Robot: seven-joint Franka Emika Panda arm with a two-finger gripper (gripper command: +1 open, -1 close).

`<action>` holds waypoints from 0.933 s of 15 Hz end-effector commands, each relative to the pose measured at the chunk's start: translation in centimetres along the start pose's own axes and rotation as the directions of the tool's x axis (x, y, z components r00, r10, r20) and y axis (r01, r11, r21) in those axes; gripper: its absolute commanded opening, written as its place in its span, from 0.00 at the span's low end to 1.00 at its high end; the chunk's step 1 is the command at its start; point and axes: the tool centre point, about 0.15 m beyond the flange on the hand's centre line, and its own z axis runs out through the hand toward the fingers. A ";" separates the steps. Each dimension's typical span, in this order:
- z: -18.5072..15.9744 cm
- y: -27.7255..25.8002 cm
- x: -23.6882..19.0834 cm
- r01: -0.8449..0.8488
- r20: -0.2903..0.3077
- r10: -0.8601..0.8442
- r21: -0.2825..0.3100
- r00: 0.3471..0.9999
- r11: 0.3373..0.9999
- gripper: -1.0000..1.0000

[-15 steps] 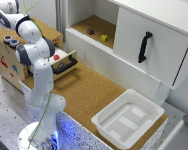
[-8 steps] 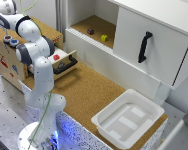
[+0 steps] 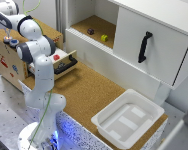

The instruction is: Turn on the red led light

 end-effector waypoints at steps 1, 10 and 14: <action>-5.4 0.6 2.1 -0.044 0.203 0.069 -0.123 0.977 0.991 0.00; -9.2 4.5 -1.6 -0.323 0.048 0.332 -0.139 0.942 0.936 1.00; -8.6 6.2 -4.2 -0.437 0.012 0.440 -0.110 0.898 0.893 1.00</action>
